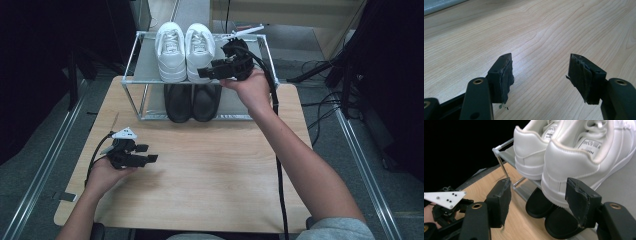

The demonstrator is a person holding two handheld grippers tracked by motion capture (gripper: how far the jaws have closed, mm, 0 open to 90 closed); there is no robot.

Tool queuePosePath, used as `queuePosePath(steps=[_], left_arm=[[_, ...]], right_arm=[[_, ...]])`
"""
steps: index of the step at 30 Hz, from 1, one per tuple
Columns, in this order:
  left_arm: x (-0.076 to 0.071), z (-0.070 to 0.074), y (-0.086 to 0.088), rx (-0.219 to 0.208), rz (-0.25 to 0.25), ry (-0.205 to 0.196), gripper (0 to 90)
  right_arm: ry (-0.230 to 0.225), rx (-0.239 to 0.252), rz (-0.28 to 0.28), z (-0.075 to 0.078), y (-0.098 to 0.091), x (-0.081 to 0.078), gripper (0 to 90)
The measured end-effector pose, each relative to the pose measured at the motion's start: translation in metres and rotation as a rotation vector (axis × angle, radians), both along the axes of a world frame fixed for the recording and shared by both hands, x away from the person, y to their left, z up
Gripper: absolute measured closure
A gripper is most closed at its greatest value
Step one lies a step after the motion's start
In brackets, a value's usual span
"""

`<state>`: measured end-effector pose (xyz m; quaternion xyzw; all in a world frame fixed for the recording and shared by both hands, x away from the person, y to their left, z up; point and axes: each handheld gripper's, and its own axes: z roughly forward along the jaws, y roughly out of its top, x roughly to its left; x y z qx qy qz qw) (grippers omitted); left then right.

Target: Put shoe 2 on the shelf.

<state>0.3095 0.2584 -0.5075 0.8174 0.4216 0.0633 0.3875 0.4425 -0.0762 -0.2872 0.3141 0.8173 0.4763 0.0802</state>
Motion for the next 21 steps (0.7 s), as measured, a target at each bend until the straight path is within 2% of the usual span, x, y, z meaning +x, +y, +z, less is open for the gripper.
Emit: queuePosePath(steps=[3,4,6,15,21], left_arm=[[0.000,-0.001,-0.001,0.002,0.001,-0.002,36.6],[0.000,-0.001,-0.001,0.002,-0.001,0.000,36.6],[0.000,-0.001,-0.001,0.003,0.001,-0.001,36.6],[0.000,-0.002,-0.003,0.011,-0.002,0.002,36.5],[-0.001,-0.003,-0.005,0.014,-0.008,0.001,36.4]], right_arm=[[0.003,0.004,0.002,-0.008,-0.005,-0.002,38.4],[0.004,-0.008,0.006,-0.012,-0.007,-0.003,38.9],[-0.014,-0.020,0.009,-0.018,-0.010,-0.006,38.8],[-0.011,0.012,0.010,-0.039,-0.025,-0.018,36.7],[0.012,0.015,0.014,-0.056,-0.033,-0.027,36.6]])
